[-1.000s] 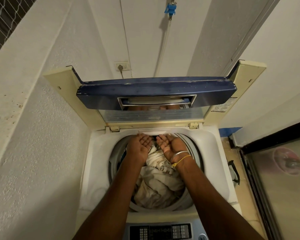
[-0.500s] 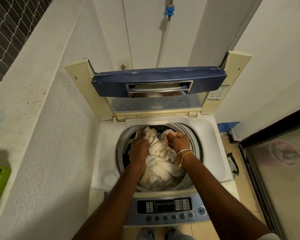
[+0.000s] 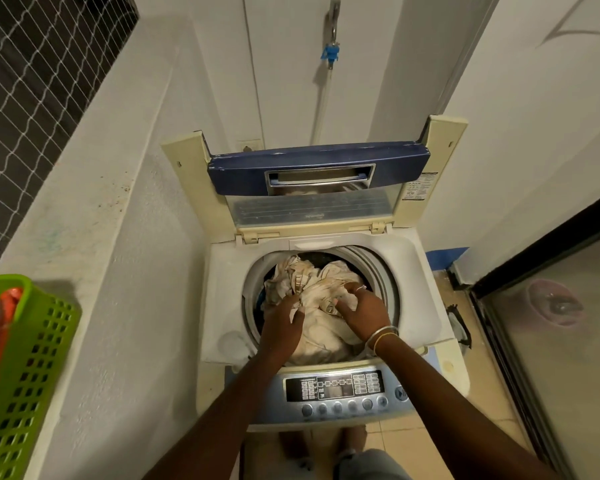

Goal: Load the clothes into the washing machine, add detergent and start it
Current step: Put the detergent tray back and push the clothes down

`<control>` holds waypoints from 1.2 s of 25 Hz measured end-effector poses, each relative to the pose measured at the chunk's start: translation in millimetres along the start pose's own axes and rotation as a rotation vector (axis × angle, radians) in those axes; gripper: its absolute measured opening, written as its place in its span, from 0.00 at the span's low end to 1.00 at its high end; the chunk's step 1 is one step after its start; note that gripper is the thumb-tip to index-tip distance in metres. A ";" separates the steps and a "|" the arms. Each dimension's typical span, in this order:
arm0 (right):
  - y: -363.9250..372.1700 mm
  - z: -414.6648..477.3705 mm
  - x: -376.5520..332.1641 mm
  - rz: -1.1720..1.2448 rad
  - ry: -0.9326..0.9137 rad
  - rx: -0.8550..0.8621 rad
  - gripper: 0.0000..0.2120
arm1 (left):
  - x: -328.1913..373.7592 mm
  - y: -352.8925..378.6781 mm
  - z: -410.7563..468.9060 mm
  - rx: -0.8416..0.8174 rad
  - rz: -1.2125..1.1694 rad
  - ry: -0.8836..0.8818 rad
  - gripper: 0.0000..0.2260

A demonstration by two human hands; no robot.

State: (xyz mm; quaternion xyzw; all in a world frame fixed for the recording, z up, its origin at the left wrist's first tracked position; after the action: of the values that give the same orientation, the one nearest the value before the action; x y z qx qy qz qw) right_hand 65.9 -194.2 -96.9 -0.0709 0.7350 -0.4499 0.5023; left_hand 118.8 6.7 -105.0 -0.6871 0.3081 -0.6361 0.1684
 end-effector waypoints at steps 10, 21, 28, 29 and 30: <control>-5.9 -27.4 -28.1 -0.419 -0.359 -0.027 0.32 | 16.4 -12.8 -11.9 -0.008 0.188 0.299 0.21; -10.8 -43.5 -20.9 -0.420 -0.397 -0.068 0.33 | 21.3 -17.1 -31.4 0.008 0.299 0.381 0.22; -31.1 -68.8 6.7 -0.326 -0.411 -0.145 0.35 | 46.3 -8.2 -64.9 0.005 0.438 0.436 0.24; -34.6 -72.0 11.5 -0.330 -0.411 -0.147 0.35 | 47.4 -6.0 -69.8 0.006 0.443 0.443 0.24; -38.2 -74.1 13.8 -0.324 -0.409 -0.140 0.35 | 48.7 -4.9 -74.1 0.010 0.443 0.437 0.24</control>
State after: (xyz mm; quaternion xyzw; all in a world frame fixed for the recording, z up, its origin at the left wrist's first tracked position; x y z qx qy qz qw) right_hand -13.5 -180.5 -71.6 -0.3116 0.6269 -0.4488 0.5555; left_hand 47.4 -8.7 -54.5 -0.4493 0.4761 -0.7182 0.2358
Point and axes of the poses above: each hand's wrist, its own z-axis towards the middle knuckle, its own y-axis out of the palm, x = y × z, the point moved 8 cm from there along z, towards the middle knuckle, and after that the axes turned 14 degrees about x, right-handed, at the moved point
